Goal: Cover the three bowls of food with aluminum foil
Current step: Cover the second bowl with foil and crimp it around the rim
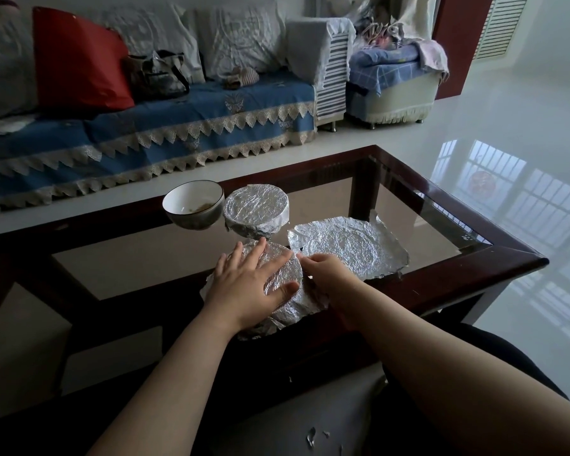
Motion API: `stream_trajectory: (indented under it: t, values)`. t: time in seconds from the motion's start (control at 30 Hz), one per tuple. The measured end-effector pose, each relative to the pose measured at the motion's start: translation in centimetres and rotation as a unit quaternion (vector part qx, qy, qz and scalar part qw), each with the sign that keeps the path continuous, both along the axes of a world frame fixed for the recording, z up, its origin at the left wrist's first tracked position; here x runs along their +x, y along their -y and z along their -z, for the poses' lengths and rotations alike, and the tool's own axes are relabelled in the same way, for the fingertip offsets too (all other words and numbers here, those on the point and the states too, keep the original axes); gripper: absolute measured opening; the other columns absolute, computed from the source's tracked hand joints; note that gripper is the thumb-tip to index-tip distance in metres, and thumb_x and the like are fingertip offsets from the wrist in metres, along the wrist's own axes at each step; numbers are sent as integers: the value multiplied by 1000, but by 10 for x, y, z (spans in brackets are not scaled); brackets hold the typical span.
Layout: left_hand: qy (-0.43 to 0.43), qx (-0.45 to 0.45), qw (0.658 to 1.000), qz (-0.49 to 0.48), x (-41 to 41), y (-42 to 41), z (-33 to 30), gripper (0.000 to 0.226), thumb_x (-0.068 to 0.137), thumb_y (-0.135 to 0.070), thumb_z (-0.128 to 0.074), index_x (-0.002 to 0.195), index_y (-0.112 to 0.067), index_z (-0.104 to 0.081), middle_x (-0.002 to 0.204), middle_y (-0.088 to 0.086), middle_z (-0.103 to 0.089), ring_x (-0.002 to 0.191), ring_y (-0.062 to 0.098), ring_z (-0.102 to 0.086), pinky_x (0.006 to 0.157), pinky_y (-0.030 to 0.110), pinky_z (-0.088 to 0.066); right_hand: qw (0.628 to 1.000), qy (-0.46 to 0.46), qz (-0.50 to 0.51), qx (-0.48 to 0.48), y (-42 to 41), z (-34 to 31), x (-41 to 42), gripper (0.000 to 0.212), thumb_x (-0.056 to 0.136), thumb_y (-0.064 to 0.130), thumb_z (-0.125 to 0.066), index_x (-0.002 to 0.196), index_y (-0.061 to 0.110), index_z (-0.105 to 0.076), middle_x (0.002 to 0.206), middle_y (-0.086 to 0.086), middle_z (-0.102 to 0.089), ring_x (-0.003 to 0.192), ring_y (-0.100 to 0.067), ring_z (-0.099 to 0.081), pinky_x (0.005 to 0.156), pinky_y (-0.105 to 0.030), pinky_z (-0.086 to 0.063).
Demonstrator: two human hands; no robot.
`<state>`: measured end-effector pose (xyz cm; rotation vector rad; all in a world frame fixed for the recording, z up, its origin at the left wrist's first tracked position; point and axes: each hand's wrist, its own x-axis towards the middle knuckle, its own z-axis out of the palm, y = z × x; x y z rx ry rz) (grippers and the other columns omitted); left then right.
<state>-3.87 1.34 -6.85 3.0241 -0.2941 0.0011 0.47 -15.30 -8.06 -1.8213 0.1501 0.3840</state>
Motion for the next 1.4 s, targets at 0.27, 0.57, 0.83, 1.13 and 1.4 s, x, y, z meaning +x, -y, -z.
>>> stream_trajectory:
  t: [0.27,0.57,0.83,1.13,1.4]
  values:
    - [-8,3,1000,9,0,1,-1,73,67,-89,0,136,-67,2,158,-17,12,147,27,9,115,53,4,998,-22,6,60,-1,5,0,17,95,27,-56,87,13,-61,61,1,-51,47,-8,-41,43,-19,-34]
    - [-16,18,1000,-18,-4,5,1,72,70,-86,-3,138,-65,4,159,-17,12,146,29,13,115,55,7,991,96,-37,-83,-1,-4,1,13,91,9,-49,93,18,-58,63,6,-48,52,-7,-40,48,-20,-30]
    - [-27,1,997,-73,-8,13,1,67,75,-79,-2,140,-63,-1,160,-13,7,146,33,11,114,59,4,960,206,-51,-183,-3,-14,-2,22,93,17,-47,108,18,-63,107,-6,-68,98,-25,-61,73,-27,-40]
    - [13,-11,999,-33,-5,-11,-3,81,72,-82,11,144,-55,-14,161,-8,-4,147,24,6,117,46,3,952,234,-64,-189,-7,-6,-10,27,94,30,-51,116,17,-61,114,-4,-68,104,-23,-62,84,-32,-47]
    - [-2,-13,999,-37,-7,-11,-1,75,72,-81,2,142,-59,-12,161,-10,-2,147,24,1,116,48,-6,986,138,-70,-61,2,-4,-11,29,95,31,-54,117,14,-65,98,-5,-69,82,-12,-58,70,-22,-44]
